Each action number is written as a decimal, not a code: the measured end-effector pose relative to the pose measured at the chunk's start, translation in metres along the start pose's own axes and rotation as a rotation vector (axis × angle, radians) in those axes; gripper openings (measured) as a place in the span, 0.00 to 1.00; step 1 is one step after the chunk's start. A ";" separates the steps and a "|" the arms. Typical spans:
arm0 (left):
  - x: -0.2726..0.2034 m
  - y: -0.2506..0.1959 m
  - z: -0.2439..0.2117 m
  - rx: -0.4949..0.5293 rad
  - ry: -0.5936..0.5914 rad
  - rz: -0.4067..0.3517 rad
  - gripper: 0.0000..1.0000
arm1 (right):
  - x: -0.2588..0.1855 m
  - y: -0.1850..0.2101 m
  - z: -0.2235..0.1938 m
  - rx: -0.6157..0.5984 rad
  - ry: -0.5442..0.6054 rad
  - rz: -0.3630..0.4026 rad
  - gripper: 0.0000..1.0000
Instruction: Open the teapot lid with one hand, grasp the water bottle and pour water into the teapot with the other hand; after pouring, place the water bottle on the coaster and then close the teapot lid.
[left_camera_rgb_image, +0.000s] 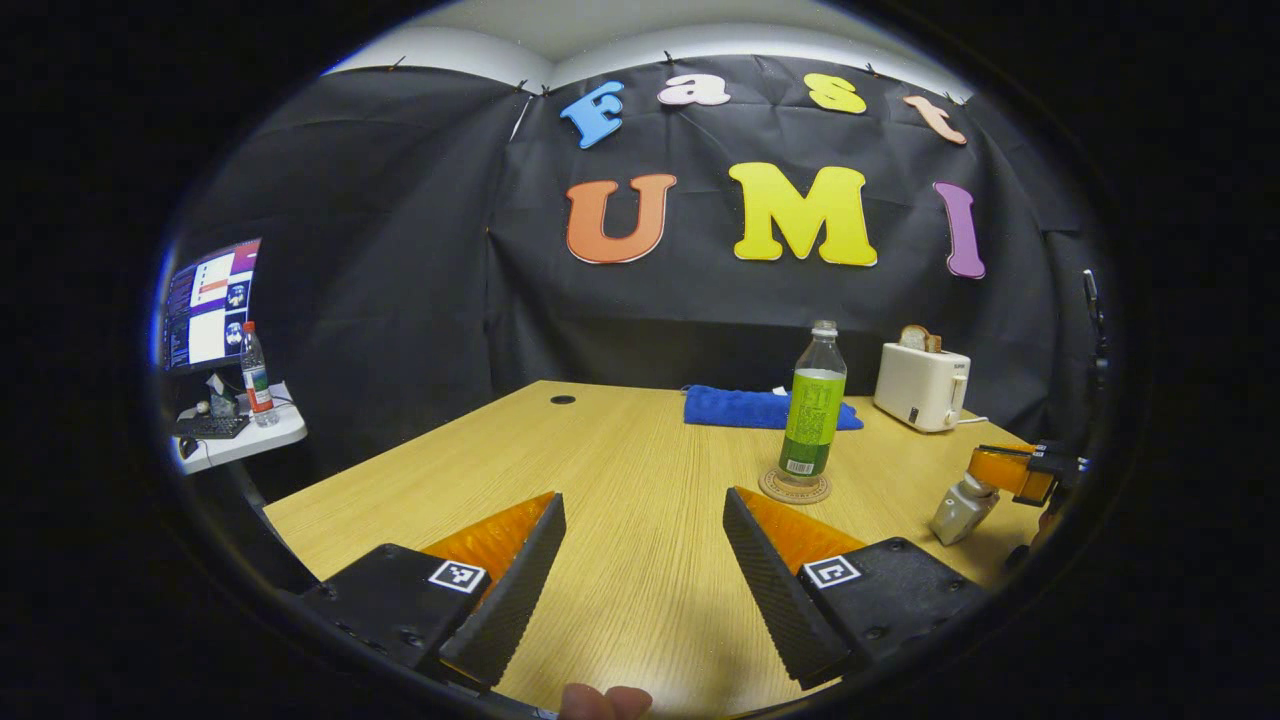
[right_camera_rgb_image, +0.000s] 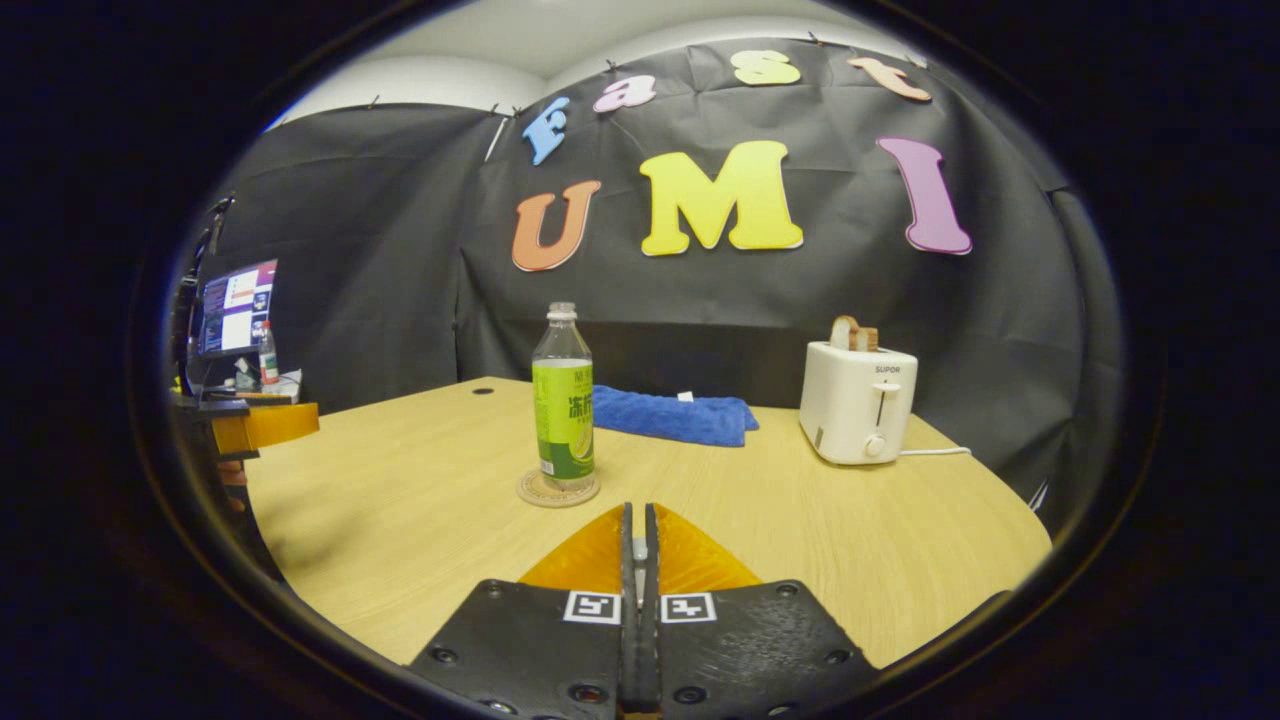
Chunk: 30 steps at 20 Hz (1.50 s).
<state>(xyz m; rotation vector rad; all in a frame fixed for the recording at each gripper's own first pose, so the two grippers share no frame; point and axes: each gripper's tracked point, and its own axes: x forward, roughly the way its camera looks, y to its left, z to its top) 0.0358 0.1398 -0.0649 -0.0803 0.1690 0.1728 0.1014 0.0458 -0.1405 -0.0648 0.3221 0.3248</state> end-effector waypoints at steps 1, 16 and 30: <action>0.001 -0.001 -0.001 0.002 0.004 -0.001 0.99 | 0.001 -0.001 0.000 0.000 0.001 -0.002 0.00; -0.002 -0.013 0.009 0.029 -0.014 -0.026 0.99 | -0.004 -0.005 0.002 0.040 -0.019 -0.029 0.10; -0.062 -0.121 0.064 0.036 -0.180 -0.186 0.99 | -0.133 -0.033 0.081 -0.024 -0.269 -0.284 0.96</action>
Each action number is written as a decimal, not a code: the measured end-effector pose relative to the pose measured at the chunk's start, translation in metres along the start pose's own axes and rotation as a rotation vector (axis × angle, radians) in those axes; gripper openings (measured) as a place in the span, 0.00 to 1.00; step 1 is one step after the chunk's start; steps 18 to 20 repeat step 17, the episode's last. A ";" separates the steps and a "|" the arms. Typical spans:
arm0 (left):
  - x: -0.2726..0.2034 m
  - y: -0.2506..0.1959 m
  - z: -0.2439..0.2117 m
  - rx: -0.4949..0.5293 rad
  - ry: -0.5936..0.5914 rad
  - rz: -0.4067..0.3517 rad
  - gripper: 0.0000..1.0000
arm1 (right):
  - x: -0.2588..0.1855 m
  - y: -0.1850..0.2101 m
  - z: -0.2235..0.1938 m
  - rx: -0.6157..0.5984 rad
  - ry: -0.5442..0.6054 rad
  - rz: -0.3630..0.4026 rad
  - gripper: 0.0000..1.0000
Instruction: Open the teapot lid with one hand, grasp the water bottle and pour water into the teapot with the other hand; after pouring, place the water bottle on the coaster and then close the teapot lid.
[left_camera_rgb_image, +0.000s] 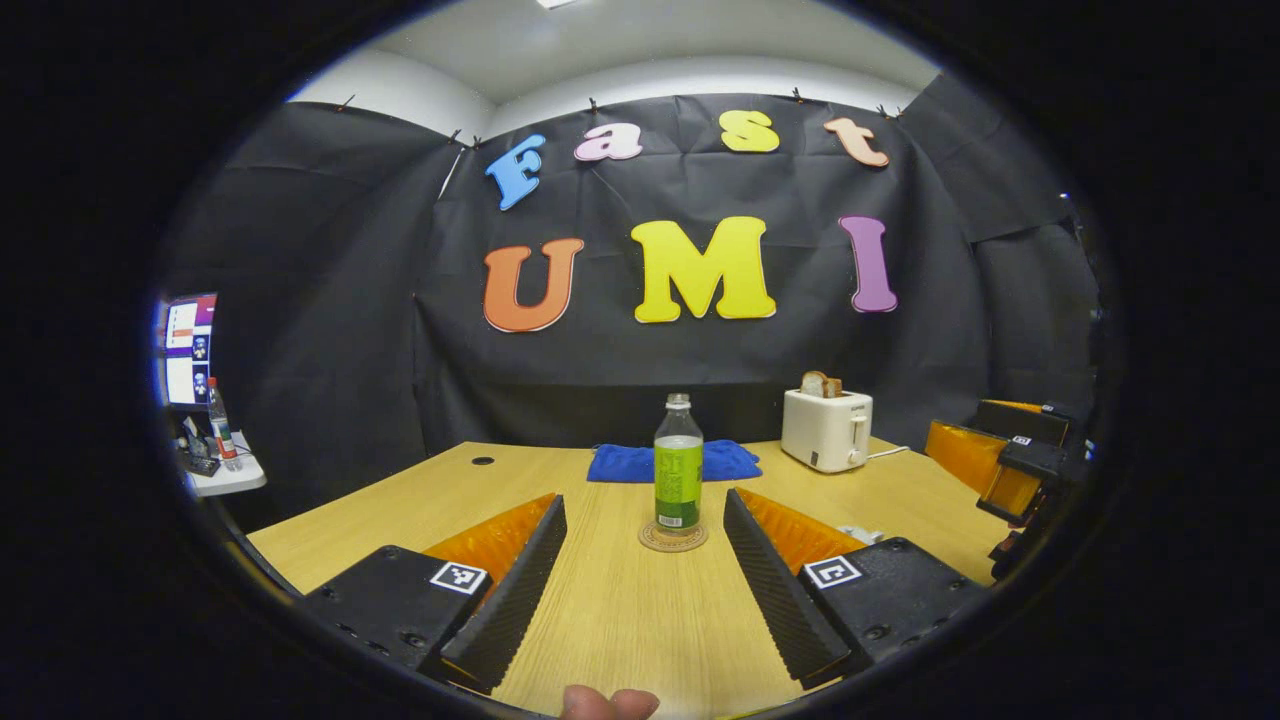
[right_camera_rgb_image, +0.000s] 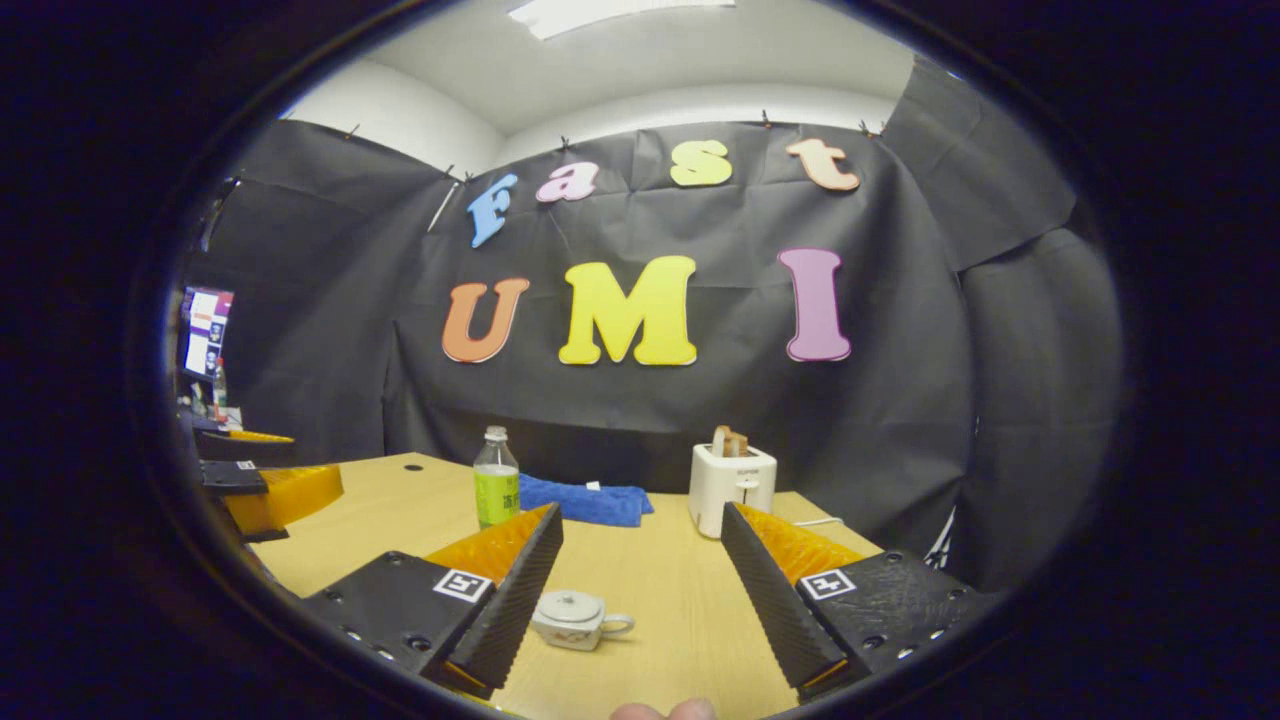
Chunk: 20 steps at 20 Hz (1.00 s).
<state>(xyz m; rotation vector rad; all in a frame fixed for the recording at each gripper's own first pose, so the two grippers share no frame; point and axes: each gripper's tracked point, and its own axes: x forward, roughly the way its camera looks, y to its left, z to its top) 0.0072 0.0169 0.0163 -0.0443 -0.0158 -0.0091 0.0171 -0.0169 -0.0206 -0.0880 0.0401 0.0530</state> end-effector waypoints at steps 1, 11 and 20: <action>-0.006 -0.002 0.001 -0.007 -0.007 0.004 0.98 | -0.010 0.001 0.002 -0.003 -0.005 -0.001 0.96; -0.043 -0.002 0.025 0.045 -0.072 0.050 0.99 | -0.064 0.002 0.027 0.007 -0.052 -0.020 0.98; -0.042 0.000 0.020 0.018 -0.060 0.050 0.99 | -0.069 -0.002 0.041 -0.005 -0.079 -0.044 0.95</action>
